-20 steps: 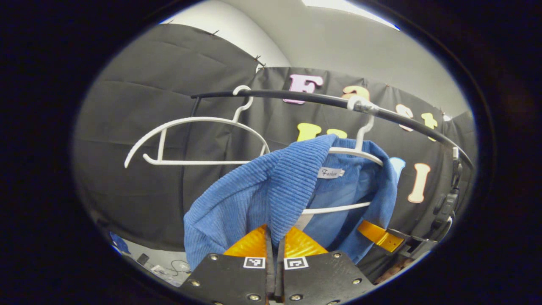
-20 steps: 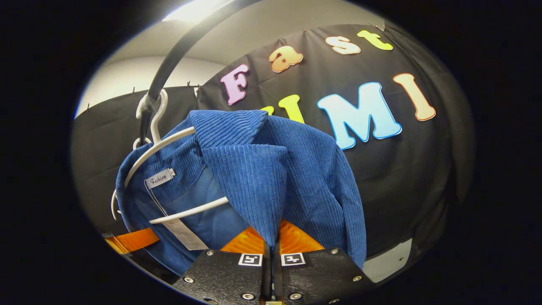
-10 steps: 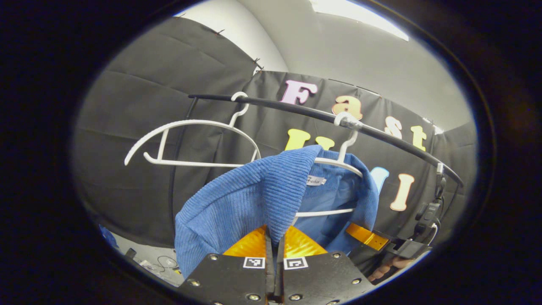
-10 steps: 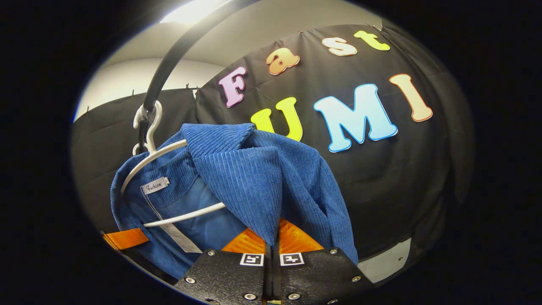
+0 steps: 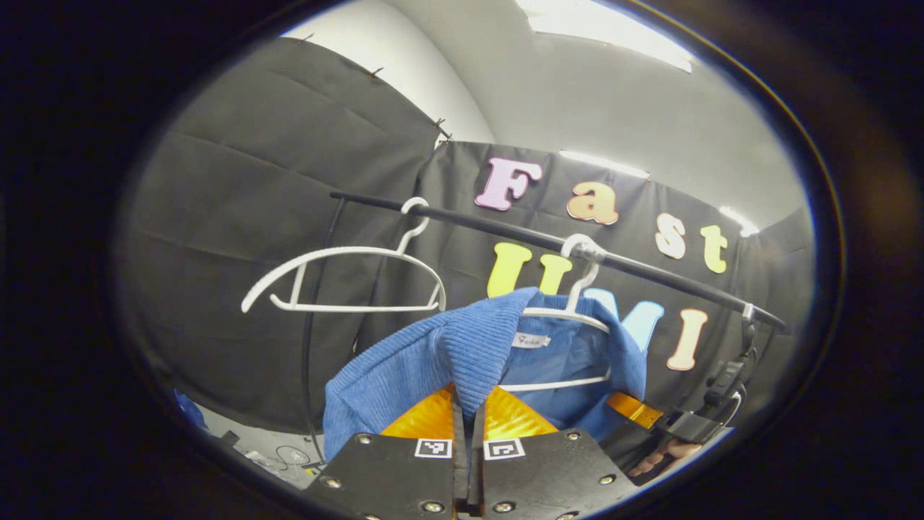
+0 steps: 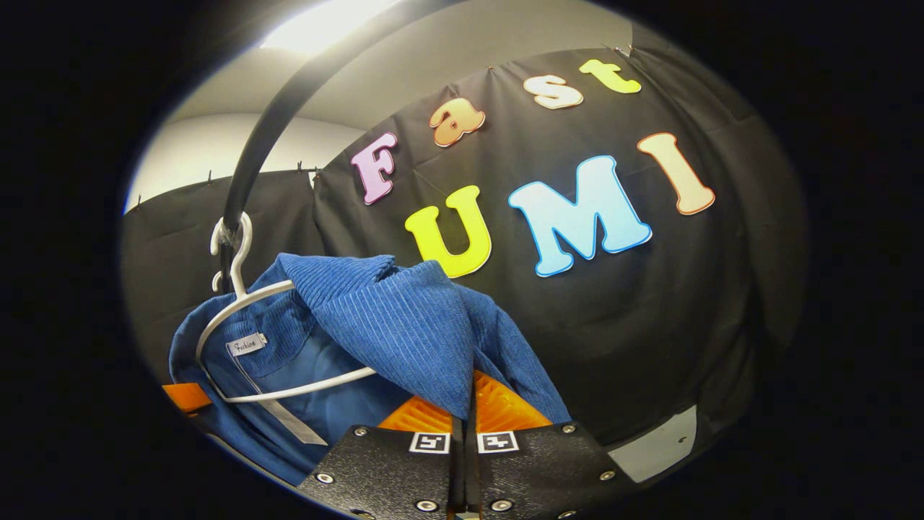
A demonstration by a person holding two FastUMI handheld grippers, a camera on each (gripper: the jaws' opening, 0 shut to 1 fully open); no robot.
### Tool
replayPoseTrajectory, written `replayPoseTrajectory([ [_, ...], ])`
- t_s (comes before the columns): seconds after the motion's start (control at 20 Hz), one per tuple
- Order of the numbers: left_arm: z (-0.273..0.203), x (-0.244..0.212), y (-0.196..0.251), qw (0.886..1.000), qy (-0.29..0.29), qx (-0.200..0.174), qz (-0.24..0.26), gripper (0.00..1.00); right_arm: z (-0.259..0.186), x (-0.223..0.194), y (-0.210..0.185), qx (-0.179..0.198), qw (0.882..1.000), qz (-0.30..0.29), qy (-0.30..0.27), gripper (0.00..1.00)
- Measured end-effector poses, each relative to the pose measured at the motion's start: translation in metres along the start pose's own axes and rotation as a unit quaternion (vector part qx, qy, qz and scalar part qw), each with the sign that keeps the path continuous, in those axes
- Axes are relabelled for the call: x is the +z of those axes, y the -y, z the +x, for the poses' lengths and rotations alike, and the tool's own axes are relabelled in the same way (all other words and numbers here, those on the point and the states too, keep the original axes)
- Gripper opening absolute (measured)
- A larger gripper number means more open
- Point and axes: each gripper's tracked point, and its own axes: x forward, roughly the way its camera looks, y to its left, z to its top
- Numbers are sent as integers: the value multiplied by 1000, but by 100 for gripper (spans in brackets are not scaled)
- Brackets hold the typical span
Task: Grasp the clothes on the hanger with both hands and then place them into the laundry hamper below.
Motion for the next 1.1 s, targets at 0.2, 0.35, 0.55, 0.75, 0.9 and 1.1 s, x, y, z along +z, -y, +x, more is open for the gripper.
replayPoseTrajectory([
  [0.2, -8, 23, -20, 1000, 21, 16, 1, 7, 2, 14, 14, -21, 999, 6, 24, 0],
  [0.35, -9, 41, -35, 999, 34, 32, 7, 0, 10, 25, 22, -34, 998, 13, 46, 0],
  [0.55, -7, 58, -52, 998, 41, 45, 29, 3, 11, 28, 22, -43, 997, 17, 65, 0],
  [0.75, -6, 78, -59, 996, 47, 52, 55, 0, 17, 36, 23, -50, 995, 13, 90, 0],
  [0.9, -5, 87, -65, 995, 50, 51, 66, 1, 25, 46, 18, -50, 993, -2, 109, 0],
  [1.1, 1, 96, -77, 992, 53, 53, 98, 1, 32, 53, 15, -50, 989, -31, 138, 2],
])
